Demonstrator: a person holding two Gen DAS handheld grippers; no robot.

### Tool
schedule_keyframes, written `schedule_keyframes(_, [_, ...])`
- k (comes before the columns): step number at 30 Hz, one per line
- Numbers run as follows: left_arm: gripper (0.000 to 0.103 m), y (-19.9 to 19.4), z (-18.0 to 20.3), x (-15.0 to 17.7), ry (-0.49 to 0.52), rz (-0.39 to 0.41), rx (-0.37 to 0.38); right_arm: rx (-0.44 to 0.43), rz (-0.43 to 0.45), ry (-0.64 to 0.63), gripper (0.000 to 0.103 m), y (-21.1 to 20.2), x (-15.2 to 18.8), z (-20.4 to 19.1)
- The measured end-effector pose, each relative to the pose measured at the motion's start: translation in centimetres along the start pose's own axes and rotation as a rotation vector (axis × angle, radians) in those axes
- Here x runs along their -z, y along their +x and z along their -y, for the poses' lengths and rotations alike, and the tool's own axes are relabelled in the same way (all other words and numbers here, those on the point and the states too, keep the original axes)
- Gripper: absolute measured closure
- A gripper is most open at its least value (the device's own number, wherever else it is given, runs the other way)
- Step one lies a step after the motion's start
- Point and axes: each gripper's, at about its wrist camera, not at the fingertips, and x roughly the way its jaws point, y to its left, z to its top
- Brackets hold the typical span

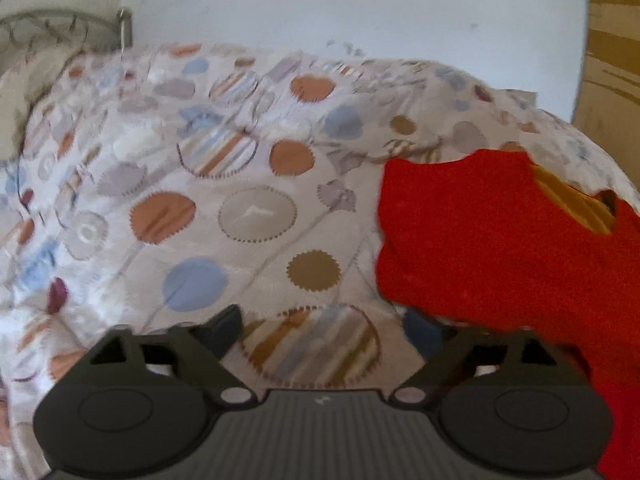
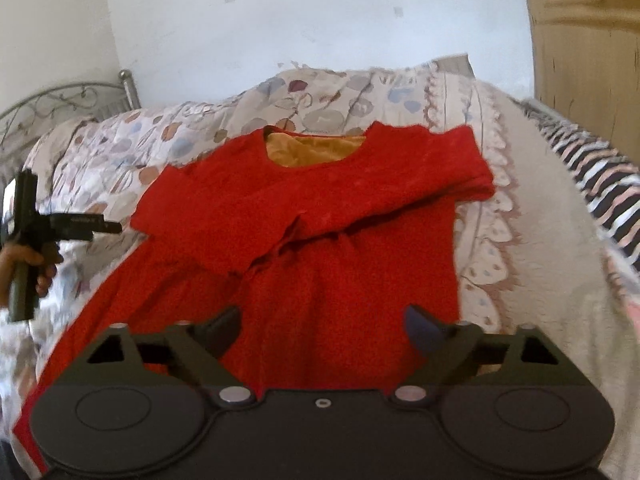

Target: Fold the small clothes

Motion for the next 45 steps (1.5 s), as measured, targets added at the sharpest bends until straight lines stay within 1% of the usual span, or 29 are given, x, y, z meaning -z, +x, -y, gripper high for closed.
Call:
schedule_keyframes(1, [0.0,-1.1,0.3,0.3,0.015,0.021,-0.003,0.004,0.014,-0.014,0.001,-0.8,0.3,-0.2])
schedule_keyframes(3, [0.0,-3.6,1.0,1.3,0.052,0.064,0.002,0.012,0.039,-0.043,0.001,-2.3,1.1,-0.6])
schedule_keyframes(5, [0.0,-5.9,1.9,2.3,0.085,0.079,0.029,0.029,0.048,-0.068,0.001,-3.6,1.8,-1.0])
schedule_keyframes(6, [0.0,-7.2,2.3,3.0,0.1,0.082,0.054,0.039,0.052,-0.081,0.001,-4.3,2.2,-1.2])
schedule_keyframes(10, [0.0,-11.2,3.6,5.9,0.147,0.081,0.148,0.058,0.067,-0.146,0.001,-7.0,4.1,-2.0])
schedule_keyframes(14, [0.0,-14.4,4.2,9.5,0.205,0.027,0.219,0.052,0.065,-0.238,0.001,-10.2,7.0,-3.2])
schedule_keyframes(17, [0.0,-15.7,4.3,11.3,0.239,-0.014,0.24,0.05,0.037,-0.333,0.001,-11.7,9.5,-4.7])
schedule_keyframes(19, [0.0,-16.3,4.2,12.4,0.24,-0.023,0.245,0.065,0.02,-0.415,0.001,-12.5,11.2,-5.8])
schedule_keyframes(22, [0.0,-17.5,4.5,13.9,0.252,-0.009,0.249,0.086,-0.017,-0.481,0.001,-13.1,13.2,-7.3])
schedule_keyframes(25, [0.0,-18.5,5.3,15.3,0.319,0.036,0.239,0.099,-0.047,-0.548,0.001,-13.3,14.7,-8.3])
schedule_keyframes(27, [0.0,-19.0,6.1,15.9,0.372,0.054,0.234,0.151,-0.047,-0.632,0.001,-13.2,15.8,-9.3])
schedule_keyframes(29, [0.0,-19.3,6.9,16.2,0.419,0.063,0.247,0.219,-0.047,-0.724,0.001,-12.5,16.6,-10.1])
schedule_keyframes(31, [0.0,-19.5,7.4,16.5,0.447,0.066,0.254,0.278,-0.041,-0.793,0.001,-11.8,17.2,-10.6])
schedule_keyframes(34, [0.0,-19.9,7.7,16.8,0.461,0.071,0.267,0.297,-0.031,-0.829,0.001,-11.5,17.4,-10.7])
schedule_keyframes(38, [0.0,-20.4,7.7,16.9,0.469,0.073,0.291,0.343,-0.013,-0.862,0.002,-12.2,17.8,-10.7])
schedule_keyframes(41, [0.0,-20.6,7.6,17.0,0.475,0.074,0.3,0.42,0.023,-0.87,0.009,-12.9,17.9,-10.3])
schedule_keyframes(43, [0.0,-20.5,7.6,17.0,0.474,0.069,0.311,0.412,0.03,-0.838,0.017,-13.2,17.7,-9.9])
schedule_keyframes(44, [0.0,-20.6,7.7,17.0,0.475,0.065,0.323,0.388,0.027,-0.814,0.029,-13.4,17.5,-9.7])
schedule_keyframes(45, [0.0,-20.7,7.8,17.0,0.474,0.063,0.339,0.363,0.027,-0.794,0.044,-13.6,17.3,-9.7])
